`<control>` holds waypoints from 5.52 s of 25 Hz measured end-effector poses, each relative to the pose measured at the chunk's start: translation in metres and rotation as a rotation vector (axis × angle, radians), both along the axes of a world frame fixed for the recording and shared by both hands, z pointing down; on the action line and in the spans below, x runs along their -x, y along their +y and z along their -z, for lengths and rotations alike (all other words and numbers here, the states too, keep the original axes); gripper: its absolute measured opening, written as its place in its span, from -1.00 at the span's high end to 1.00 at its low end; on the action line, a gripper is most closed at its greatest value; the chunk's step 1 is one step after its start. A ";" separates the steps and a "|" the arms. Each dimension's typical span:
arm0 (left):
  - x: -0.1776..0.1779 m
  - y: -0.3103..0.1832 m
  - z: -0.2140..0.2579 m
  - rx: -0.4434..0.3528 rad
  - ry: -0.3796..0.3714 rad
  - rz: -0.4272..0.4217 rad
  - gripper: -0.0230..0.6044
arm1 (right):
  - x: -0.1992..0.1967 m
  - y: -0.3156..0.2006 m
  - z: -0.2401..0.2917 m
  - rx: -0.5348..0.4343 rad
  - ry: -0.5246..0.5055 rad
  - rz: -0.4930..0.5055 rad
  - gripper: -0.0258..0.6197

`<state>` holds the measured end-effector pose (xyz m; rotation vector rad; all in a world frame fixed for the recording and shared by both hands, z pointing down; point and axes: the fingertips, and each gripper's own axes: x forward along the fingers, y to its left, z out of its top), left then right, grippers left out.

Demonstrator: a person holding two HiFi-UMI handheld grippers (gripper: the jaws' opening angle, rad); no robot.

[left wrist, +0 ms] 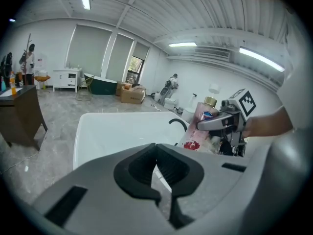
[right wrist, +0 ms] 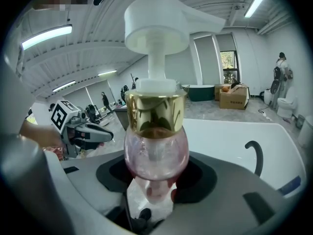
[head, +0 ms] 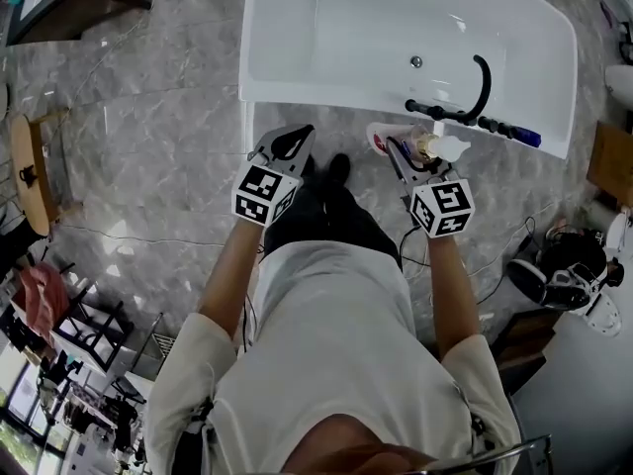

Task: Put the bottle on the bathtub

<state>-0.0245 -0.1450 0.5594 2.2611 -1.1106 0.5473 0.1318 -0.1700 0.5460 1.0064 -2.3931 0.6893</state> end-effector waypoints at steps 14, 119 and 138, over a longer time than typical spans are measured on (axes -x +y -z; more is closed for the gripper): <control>0.016 -0.017 -0.060 0.057 -0.003 -0.024 0.90 | 0.033 -0.031 -0.066 0.008 0.016 0.011 0.20; 0.017 0.069 -0.067 0.082 0.002 0.072 0.90 | 0.025 0.030 -0.097 -0.117 0.144 0.006 0.02; 0.031 0.101 0.122 -0.099 0.003 0.044 0.90 | 0.011 0.082 0.110 -0.151 -0.018 -0.088 0.29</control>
